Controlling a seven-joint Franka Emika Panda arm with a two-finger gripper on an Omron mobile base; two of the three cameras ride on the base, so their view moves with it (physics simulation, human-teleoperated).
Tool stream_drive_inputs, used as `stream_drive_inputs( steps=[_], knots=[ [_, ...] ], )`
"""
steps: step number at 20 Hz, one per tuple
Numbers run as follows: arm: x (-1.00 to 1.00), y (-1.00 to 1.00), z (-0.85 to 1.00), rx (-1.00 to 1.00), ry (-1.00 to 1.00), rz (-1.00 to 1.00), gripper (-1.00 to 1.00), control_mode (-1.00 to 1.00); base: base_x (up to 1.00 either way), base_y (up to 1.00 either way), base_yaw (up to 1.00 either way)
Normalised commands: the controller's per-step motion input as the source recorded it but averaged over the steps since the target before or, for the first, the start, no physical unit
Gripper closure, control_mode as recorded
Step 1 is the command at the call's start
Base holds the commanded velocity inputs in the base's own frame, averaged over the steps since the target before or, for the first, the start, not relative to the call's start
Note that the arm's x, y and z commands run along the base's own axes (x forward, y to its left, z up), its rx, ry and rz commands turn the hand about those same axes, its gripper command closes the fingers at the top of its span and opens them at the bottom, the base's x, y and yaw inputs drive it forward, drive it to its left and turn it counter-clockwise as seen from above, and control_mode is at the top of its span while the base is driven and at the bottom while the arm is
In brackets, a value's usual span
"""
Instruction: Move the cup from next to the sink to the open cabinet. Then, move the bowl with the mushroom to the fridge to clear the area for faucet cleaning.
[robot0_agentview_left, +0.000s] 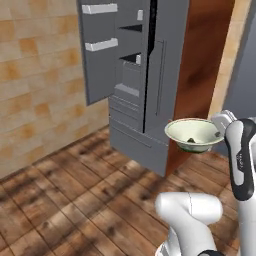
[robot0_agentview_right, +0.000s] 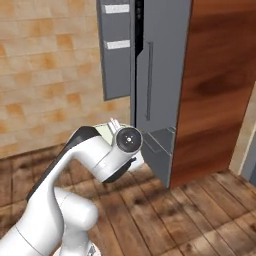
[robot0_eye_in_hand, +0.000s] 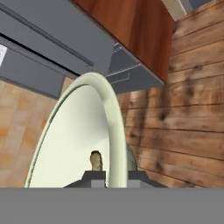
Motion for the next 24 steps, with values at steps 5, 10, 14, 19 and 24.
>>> stream_drive_inputs(
  steps=[5, 10, 14, 19, 24],
  knots=[
    [0.00, 0.00, 0.00, 0.00, 0.00, 0.00, 1.00, 1.00, 1.00, 0.99, 0.10],
    [0.00, 0.00, 0.00, 0.00, 0.00, 0.00, 1.00, 1.00, 0.90, 0.87, -0.04],
    [0.00, 0.00, 0.00, 0.00, 0.00, 0.00, 1.00, 1.00, 0.77, 0.83, -0.16],
    [0.00, 0.00, 0.00, 0.00, 0.00, 0.00, 1.00, 1.00, 0.59, 0.74, -0.25],
    [0.00, 0.00, 0.00, 0.00, 0.00, 0.00, 1.00, 1.00, 0.20, 0.43, -0.41]
  ],
)
